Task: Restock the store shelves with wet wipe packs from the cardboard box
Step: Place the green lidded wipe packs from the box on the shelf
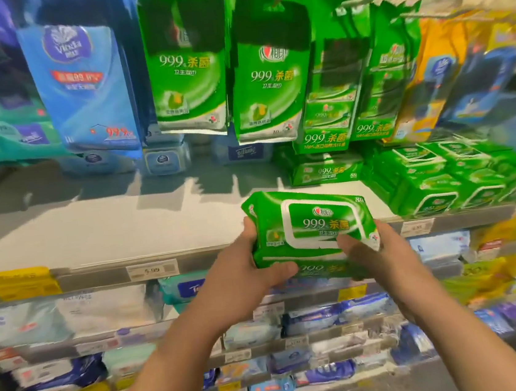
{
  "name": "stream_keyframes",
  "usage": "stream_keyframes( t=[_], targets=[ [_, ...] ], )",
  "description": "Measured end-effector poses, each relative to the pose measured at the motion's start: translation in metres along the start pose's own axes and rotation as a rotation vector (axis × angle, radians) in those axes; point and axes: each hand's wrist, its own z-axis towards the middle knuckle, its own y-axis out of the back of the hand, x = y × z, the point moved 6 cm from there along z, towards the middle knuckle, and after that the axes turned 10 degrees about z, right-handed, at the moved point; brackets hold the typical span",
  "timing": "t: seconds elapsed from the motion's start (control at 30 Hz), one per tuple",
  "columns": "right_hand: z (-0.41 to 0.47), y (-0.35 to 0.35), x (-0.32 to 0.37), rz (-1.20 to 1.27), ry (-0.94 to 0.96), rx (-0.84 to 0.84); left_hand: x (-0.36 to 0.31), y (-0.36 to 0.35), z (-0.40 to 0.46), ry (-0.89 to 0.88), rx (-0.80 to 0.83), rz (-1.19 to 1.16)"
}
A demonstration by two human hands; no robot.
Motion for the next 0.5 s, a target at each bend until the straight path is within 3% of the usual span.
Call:
stream_keyframes(
  t=[0.17, 0.4, 0.5],
  targets=[
    [0.043, 0.018, 0.014, -0.179, 0.046, -0.004, -0.001, -0.002, 0.062, -0.045, 0.015, 0.121],
    [0.096, 0.045, 0.013, -0.234, 0.044, -0.02, 0.001, -0.02, 0.122, 0.049, 0.032, 0.148],
    [0.126, 0.052, -0.001, -0.418, 0.063, -0.015, -0.003, -0.03, 0.142, 0.082, 0.032, 0.301]
  ],
)
